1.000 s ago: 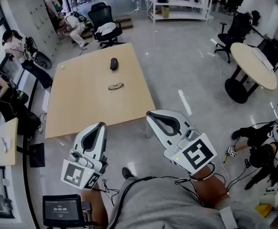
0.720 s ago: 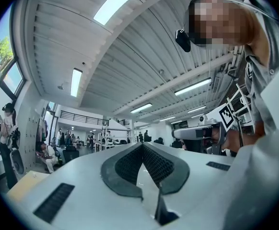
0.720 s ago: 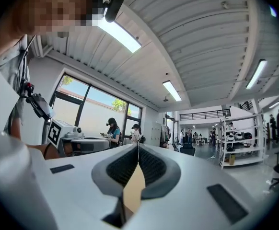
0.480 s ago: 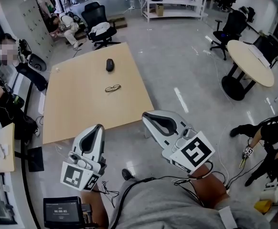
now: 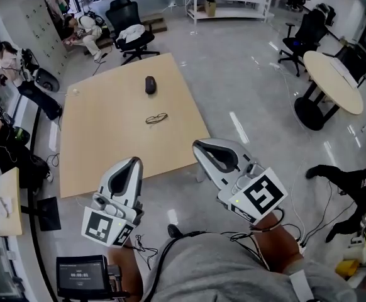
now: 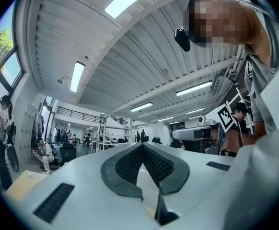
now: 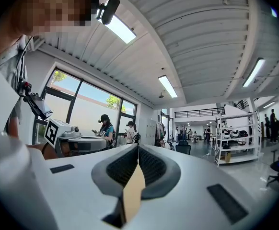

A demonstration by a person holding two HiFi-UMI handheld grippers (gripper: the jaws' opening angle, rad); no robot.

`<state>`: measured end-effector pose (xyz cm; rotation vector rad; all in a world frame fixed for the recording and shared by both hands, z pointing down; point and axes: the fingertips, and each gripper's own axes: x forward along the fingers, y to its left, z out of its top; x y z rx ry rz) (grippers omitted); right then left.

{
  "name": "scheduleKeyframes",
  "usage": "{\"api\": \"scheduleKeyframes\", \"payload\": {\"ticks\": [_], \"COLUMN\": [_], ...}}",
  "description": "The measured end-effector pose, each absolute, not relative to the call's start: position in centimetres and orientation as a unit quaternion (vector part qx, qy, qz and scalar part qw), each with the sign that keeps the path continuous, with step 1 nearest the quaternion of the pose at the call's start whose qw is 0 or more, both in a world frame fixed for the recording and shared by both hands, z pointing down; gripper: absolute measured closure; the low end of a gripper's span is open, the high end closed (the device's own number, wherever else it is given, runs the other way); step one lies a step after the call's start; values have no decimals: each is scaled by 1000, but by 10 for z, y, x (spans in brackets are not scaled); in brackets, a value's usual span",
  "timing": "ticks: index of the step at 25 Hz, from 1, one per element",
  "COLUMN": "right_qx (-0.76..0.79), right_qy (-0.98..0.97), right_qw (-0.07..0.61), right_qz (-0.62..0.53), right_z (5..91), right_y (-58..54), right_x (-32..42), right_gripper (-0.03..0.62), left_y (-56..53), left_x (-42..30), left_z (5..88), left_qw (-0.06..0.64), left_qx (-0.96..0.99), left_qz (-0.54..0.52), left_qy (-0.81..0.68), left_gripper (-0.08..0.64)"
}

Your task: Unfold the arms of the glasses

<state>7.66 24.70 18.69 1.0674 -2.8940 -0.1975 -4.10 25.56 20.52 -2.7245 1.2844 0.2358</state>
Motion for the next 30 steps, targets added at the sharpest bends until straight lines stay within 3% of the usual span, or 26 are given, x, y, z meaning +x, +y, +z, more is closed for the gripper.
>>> {"api": "scheduleKeyframes", "payload": {"ticks": [18, 30], "right_qx": [373, 364], "right_qy": [-925, -930], "right_qw": [32, 26], "right_qz": [-59, -46], "right_z": [206, 220], "right_y": [175, 111], "right_x": [-26, -18], "right_gripper": [584, 584], "left_y": [181, 125], "left_x": [-140, -134], "left_z": [227, 240], "left_qw": [57, 55], "left_qx": [-913, -909], "left_qz": [72, 52], "left_qy": [397, 410], "left_gripper": [555, 555]}}
